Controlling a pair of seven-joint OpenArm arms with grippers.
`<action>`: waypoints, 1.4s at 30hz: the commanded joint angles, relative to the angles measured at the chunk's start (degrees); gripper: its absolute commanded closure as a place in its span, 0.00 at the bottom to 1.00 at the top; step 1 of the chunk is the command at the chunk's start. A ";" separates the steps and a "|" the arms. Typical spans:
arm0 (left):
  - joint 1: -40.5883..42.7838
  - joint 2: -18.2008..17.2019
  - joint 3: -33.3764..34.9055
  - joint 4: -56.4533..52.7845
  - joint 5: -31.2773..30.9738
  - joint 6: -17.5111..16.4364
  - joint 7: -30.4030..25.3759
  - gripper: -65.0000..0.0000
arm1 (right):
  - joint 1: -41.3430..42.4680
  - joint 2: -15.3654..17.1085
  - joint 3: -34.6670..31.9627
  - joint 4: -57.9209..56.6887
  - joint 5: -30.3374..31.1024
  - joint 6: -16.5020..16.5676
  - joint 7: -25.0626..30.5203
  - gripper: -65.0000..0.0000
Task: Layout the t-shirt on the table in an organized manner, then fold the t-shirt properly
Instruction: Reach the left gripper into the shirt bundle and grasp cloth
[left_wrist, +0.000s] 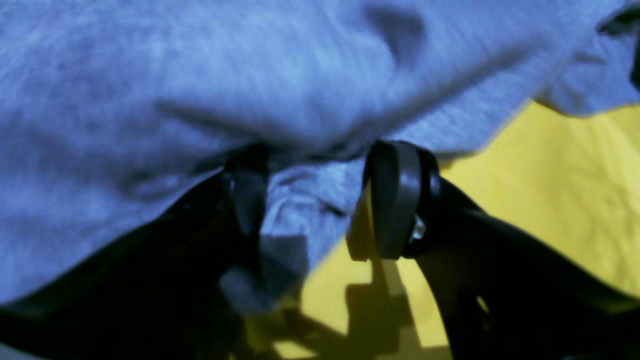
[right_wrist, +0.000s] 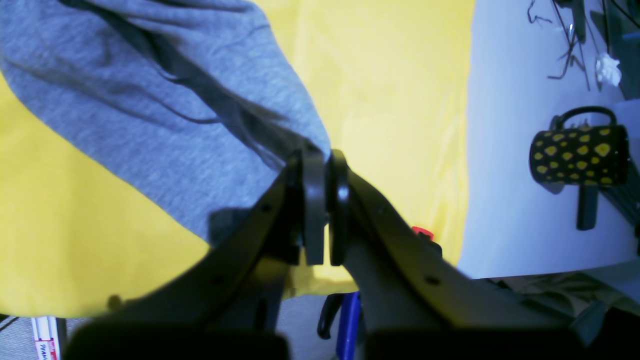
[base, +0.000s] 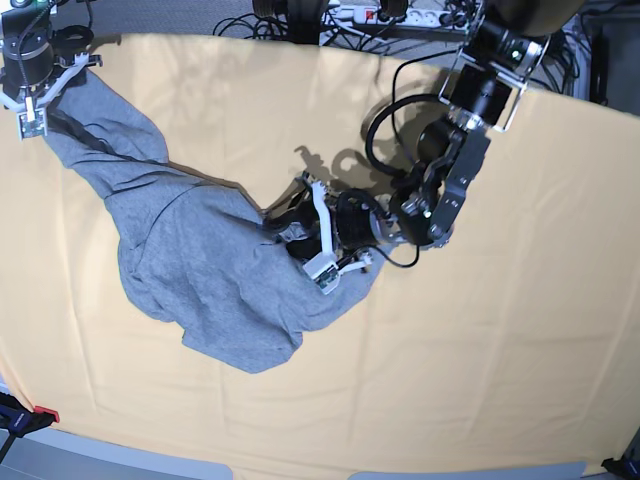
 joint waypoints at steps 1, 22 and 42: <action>-2.43 0.87 -0.33 -0.98 -1.16 -0.87 -1.77 0.48 | -0.33 0.52 0.52 0.87 -0.44 -0.42 0.92 1.00; -16.59 -6.34 -0.35 5.95 -33.59 -3.29 36.48 1.00 | 0.70 0.85 0.52 0.87 0.09 5.84 5.99 1.00; -19.96 -30.86 9.33 6.84 -53.36 -3.29 42.90 1.00 | 0.76 5.29 0.52 0.87 6.86 14.23 1.79 1.00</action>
